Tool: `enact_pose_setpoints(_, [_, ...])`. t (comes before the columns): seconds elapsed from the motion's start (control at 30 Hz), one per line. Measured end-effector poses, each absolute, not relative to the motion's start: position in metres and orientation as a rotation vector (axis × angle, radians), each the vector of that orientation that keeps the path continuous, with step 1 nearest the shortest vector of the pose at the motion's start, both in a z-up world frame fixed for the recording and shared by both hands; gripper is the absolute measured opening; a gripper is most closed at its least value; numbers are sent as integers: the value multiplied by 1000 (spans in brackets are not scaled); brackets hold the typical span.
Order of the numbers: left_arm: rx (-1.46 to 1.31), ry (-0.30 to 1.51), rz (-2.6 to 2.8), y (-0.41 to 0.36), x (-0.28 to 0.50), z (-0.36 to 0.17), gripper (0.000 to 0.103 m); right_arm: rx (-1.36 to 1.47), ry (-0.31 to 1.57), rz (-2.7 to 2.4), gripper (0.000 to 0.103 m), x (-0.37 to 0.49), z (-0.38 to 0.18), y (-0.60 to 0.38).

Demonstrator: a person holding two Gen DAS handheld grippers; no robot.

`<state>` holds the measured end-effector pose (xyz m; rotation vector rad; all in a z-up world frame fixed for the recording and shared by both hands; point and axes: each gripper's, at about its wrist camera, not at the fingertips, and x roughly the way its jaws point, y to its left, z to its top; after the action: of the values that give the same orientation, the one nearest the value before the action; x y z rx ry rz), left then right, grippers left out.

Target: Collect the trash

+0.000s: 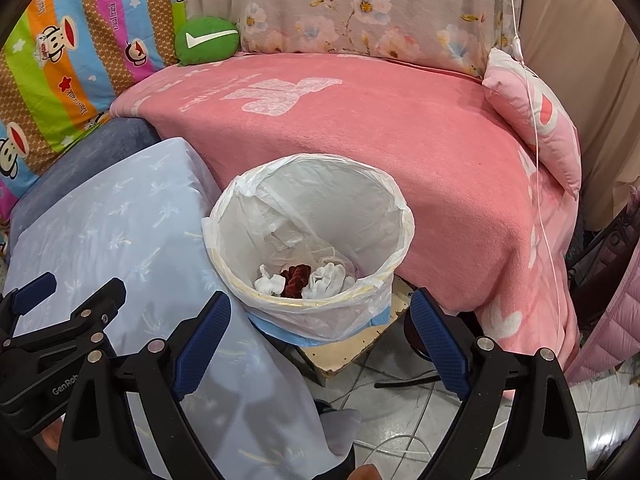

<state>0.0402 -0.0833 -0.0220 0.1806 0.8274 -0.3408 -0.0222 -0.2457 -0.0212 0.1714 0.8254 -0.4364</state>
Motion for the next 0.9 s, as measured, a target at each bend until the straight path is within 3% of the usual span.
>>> enact_pose_setpoints(0.9, [173,832,-337,-87,39,-22,91,168,838,-434,88,-24,-26,-244])
